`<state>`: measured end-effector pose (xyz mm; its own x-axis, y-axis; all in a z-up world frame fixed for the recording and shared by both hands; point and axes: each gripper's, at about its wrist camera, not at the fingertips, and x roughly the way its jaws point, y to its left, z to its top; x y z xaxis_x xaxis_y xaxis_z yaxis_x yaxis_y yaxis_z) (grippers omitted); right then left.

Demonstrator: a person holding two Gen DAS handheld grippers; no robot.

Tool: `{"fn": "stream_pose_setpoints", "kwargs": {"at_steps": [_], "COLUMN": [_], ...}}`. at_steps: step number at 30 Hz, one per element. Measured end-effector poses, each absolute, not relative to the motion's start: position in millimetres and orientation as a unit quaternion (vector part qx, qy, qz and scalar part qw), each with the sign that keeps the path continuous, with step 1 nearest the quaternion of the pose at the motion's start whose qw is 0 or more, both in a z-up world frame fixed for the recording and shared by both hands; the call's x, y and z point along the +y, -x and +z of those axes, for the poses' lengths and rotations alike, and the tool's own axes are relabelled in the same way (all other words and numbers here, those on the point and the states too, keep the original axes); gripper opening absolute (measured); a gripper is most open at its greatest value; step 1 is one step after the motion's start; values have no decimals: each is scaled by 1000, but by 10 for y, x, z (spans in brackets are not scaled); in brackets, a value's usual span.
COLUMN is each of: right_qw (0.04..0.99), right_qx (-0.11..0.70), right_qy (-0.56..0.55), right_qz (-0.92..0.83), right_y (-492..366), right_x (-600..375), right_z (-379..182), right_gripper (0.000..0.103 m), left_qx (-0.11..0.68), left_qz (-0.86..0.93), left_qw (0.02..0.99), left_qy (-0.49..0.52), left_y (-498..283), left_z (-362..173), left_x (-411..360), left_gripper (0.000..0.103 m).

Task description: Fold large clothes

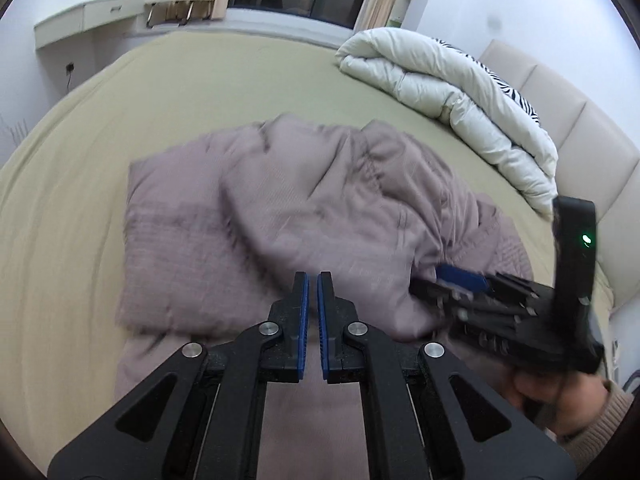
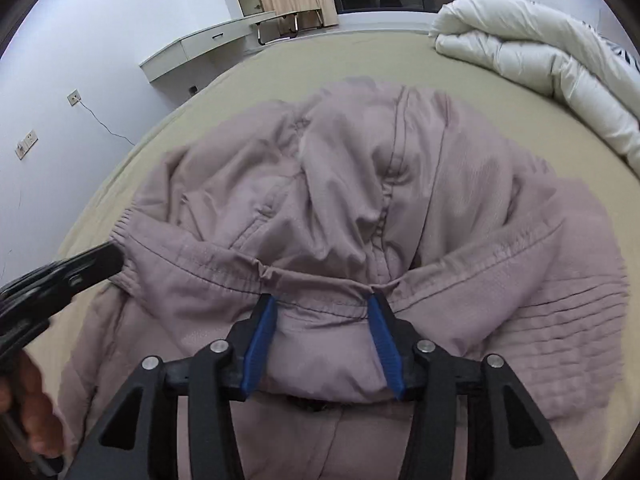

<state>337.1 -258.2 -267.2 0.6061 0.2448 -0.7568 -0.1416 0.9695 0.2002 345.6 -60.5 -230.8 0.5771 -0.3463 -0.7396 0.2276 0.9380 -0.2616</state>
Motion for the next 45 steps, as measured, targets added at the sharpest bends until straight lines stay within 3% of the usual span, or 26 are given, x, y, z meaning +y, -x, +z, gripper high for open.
{"fn": "stream_pose_setpoints", "kwargs": {"at_steps": [4,6,8,10,12,14,15,25,30,38,45], "right_qw": [899,919,933,939,933,925,922,869,837,802,784], "right_qx": [419,374,332,306,310,324,333,425,466,506,526], "right_qy": [-98,-97,-105,-129,-156,-181,-185,-253,-287,-315,-326], "right_qz": [82,85,89,93,91,83,73,-15,11,32,46], "right_y": [-3189,-2896,-2499,-2120,-1780,-1418,-1243,288,605,696,802], "right_x": [-2684,-2736,-2836,-2986,-3150,-3328,-3361,-3976,-4118,-4204,-4222], "right_z": [-2280,-1962,-1720,-1605,-1599,-1673,-1708,-2292,-2568,-2876,-2999], "right_gripper": [55,72,98,102,102,102,102,102,101,86,85], "left_qx": [428,433,436,437,444,453,453,536,562,585,603], "left_qz": [-146,-131,-114,-98,-76,-63,-60,-86,-110,-132,-146], "left_qw": [888,888,888,889,888,884,884,838,819,798,780], "left_qy": [84,89,89,91,92,95,98,55,37,49,80], "left_y": [-2931,-2630,-2341,-2015,-1671,-1350,-1203,-125,171,281,212], "left_z": [-2240,-2210,-2157,-2099,-2076,-2089,-2093,-2357,-2512,-2768,-2913], "left_x": [-154,128,366,627,868,1073,1148,1291,1263,1317,1393], "left_gripper": [4,4,4,6,21,83,91,92,92,90,83]}}
